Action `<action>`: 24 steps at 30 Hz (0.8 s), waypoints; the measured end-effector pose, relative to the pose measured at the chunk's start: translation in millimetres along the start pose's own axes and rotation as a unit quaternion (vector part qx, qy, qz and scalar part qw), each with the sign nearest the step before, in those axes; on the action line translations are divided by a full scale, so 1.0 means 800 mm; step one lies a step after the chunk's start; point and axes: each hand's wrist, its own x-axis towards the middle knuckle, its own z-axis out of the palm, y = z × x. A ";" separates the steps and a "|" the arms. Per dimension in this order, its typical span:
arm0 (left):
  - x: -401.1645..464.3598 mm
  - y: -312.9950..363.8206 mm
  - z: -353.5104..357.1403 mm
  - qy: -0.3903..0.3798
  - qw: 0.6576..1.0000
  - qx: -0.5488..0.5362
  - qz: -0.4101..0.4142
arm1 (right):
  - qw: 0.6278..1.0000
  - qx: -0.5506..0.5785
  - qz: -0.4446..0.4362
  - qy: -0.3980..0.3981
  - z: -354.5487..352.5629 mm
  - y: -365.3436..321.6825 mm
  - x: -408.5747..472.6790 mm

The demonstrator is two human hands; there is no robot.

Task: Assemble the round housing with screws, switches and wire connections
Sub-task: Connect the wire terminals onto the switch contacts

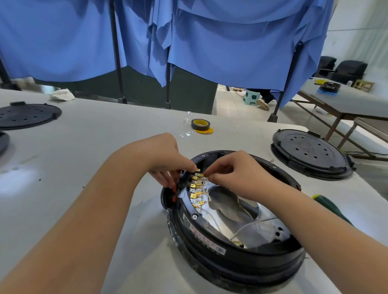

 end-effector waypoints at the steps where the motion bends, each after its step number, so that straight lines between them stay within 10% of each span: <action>1: 0.000 0.000 0.001 0.002 1.000 0.003 -0.001 | 1.000 0.002 0.002 0.000 0.000 0.000 0.001; 24: 0.002 0.003 0.003 0.017 0.999 0.044 0.026 | 1.000 0.021 0.016 -0.007 0.001 -0.002 0.002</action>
